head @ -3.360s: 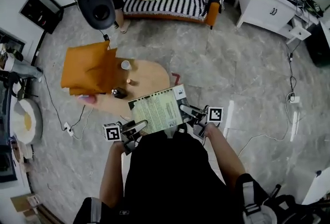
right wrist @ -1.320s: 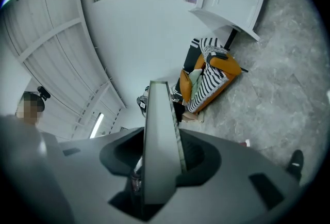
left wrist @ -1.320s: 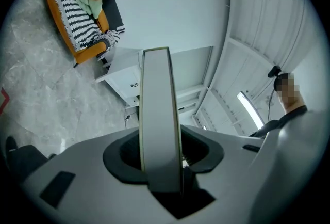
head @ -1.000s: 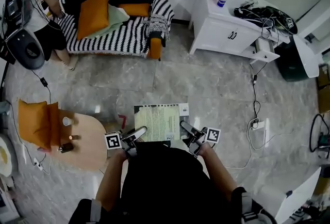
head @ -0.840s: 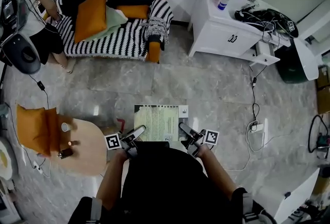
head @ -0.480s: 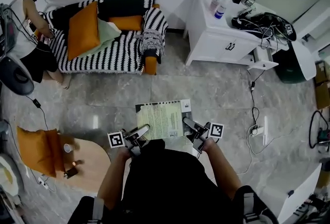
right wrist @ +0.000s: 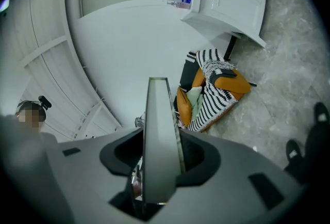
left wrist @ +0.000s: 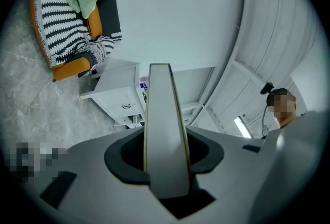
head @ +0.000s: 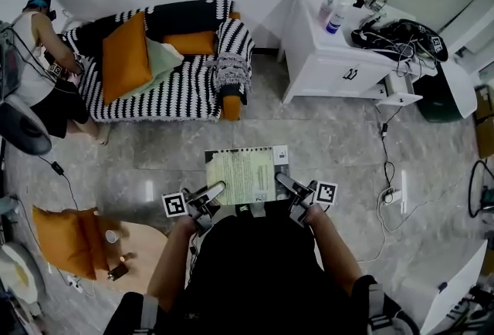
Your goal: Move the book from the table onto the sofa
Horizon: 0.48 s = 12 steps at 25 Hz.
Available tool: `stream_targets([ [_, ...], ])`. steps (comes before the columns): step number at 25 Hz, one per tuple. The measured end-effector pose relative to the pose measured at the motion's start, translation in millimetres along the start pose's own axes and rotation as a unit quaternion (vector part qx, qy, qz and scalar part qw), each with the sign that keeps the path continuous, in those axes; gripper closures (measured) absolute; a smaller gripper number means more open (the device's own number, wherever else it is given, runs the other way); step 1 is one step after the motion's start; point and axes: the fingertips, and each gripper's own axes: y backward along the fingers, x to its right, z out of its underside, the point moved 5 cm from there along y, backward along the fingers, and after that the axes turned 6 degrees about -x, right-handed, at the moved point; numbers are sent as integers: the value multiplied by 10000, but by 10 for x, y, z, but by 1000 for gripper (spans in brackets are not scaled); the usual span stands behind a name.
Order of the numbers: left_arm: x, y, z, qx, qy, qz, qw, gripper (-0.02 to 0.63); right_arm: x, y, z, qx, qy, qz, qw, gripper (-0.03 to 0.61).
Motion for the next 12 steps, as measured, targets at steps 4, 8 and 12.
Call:
stream_targets([
  [4,-67,33,-49,133,110,-92,9998,445,68,-106,-82,-114,-89,15,9999,400],
  [8,-128,82,-164,296,122,-185,9993,445,137,-272,-183,-294,-133,-37,9995,400],
  [12,-148,72,-370,578,133,-221,9980,445,222,-486,-389,-477,-253,-73,9985,400],
])
